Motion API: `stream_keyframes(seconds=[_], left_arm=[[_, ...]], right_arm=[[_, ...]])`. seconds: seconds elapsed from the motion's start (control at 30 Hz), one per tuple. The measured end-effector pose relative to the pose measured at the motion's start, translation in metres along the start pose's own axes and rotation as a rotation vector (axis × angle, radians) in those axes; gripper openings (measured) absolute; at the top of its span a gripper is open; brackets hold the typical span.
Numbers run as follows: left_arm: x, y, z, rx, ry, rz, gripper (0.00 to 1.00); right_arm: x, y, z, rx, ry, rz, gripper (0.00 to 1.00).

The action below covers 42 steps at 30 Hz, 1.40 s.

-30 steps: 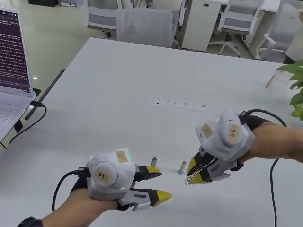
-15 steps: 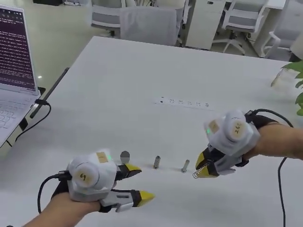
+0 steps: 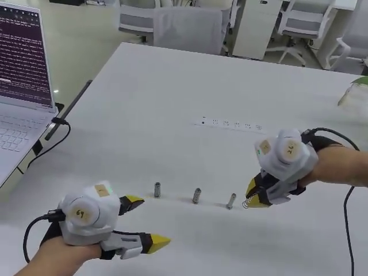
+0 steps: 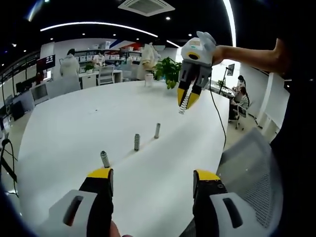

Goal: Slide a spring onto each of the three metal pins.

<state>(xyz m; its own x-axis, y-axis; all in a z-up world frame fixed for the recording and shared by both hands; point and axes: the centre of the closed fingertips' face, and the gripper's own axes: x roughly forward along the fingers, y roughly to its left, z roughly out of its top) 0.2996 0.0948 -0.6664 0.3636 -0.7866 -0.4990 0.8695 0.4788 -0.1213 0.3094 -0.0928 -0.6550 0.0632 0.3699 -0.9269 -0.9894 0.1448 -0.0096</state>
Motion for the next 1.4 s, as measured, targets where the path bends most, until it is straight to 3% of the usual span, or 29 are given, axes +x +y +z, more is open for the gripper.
stream_keyframes(seconds=[0.37, 0.57, 1.07, 1.4], left_arm=[[-0.017, 0.021, -0.011, -0.036, 0.017, 0.060, 0.73], [-0.022, 0.025, -0.017, -0.050, 0.024, 0.073, 0.78], [-0.034, 0.031, -0.020, -0.078, 0.022, 0.104, 0.78], [-0.041, 0.035, -0.022, -0.087, 0.021, 0.120, 0.78]], right_arm=[[0.013, -0.015, -0.006, 0.020, 0.024, -0.001, 0.08], [0.022, -0.021, -0.015, 0.013, 0.061, 0.005, 0.08], [0.036, -0.050, -0.024, 0.043, 0.086, -0.023, 0.08], [0.047, -0.060, -0.026, 0.049, 0.097, -0.021, 0.08]])
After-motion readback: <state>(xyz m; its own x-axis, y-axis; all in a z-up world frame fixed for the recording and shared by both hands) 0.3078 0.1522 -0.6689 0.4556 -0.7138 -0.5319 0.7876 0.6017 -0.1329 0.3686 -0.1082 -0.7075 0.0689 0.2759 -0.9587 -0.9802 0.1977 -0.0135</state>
